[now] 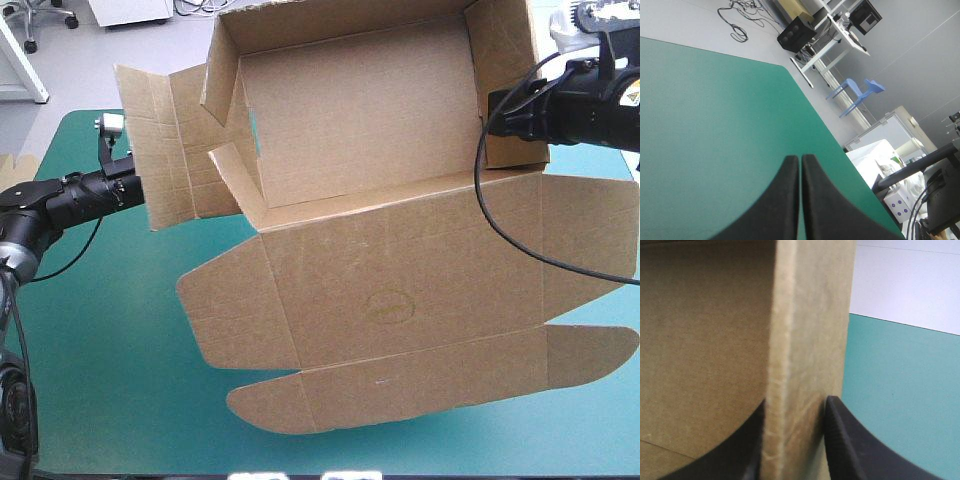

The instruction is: Fold the box

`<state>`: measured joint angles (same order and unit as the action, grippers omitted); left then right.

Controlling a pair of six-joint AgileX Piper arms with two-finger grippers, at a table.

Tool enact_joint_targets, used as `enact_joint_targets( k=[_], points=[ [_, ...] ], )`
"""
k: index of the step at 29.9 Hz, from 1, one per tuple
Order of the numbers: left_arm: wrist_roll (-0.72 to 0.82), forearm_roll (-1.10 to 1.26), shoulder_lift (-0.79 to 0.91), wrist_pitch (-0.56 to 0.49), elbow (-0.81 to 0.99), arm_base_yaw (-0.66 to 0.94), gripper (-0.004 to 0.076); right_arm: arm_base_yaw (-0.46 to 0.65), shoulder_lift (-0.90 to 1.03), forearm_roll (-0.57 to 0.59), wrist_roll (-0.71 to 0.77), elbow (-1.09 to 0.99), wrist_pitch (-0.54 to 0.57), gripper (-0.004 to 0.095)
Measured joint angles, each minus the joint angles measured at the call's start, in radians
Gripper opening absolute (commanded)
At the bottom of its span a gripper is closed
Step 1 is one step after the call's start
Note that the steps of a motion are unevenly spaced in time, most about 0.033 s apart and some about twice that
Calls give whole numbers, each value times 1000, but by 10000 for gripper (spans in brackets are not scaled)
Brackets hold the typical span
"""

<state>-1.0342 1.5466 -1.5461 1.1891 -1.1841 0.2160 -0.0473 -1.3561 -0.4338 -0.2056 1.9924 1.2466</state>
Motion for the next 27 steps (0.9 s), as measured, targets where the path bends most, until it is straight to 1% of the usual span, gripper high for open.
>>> enact_joint_targets(
  k=[15,22,27],
  points=[
    [74,-25,163,11,0,-1,10,0,0,1,0,0,0,0],
    [105,-37,174,15,0,-42,10,0,0,1,0,0,0,0],
    [105,-35,215,17,0,-51,9,0,0,4,0,-8,0,0]
  ],
)
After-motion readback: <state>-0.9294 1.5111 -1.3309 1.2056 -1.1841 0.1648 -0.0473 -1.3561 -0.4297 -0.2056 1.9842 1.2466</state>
